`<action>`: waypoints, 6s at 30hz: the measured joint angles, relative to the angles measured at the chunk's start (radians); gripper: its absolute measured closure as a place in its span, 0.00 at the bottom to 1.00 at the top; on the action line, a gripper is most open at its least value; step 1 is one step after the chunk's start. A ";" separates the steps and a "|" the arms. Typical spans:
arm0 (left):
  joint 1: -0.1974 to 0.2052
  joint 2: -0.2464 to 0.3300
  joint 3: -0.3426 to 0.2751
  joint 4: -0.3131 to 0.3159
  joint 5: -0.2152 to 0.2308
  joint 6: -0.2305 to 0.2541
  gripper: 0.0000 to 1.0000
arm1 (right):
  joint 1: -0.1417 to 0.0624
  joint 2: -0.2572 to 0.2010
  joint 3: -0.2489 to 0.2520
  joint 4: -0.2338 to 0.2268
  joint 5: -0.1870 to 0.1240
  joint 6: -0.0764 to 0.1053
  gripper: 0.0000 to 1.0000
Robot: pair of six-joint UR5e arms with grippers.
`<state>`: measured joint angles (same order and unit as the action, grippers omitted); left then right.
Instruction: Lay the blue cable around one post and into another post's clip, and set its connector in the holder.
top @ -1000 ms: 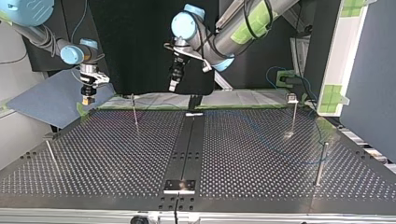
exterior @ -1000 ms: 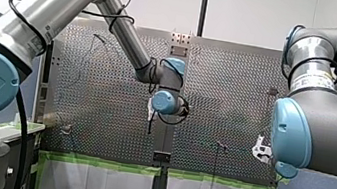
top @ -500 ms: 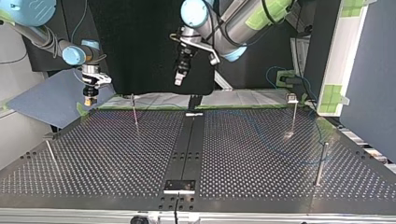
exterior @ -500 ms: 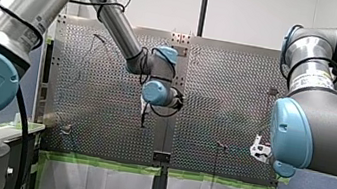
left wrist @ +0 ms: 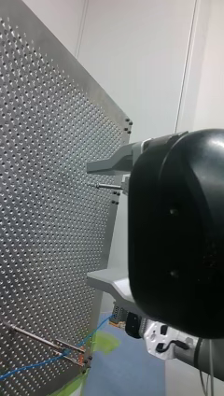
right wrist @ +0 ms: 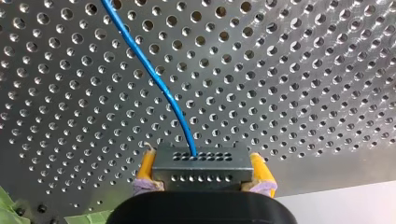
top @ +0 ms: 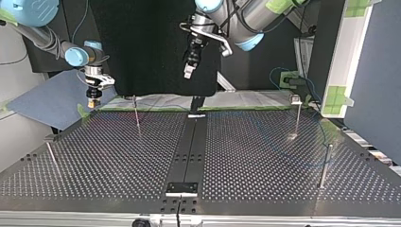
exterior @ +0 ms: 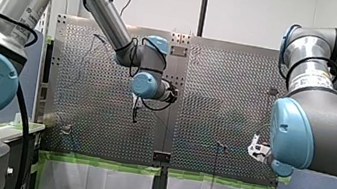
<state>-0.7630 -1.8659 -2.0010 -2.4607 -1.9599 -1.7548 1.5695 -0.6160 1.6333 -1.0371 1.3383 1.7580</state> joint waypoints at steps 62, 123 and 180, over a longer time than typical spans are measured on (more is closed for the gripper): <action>0.037 0.078 -0.365 0.239 0.020 -0.035 0.00 | 0.028 -0.224 -0.016 0.254 0.048 -0.037 1.00; 0.038 0.078 -0.367 0.184 0.010 -0.042 0.00 | 0.027 -0.508 0.012 0.434 0.074 -0.062 1.00; 0.040 0.078 -0.367 0.148 -0.023 -0.045 0.00 | -0.043 -0.513 -0.054 0.538 -0.053 -0.041 1.00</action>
<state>-0.7227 -1.7883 -2.3681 -2.3131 -1.9826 -1.7994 1.5262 -1.1290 1.5790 -0.4991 1.2852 1.7170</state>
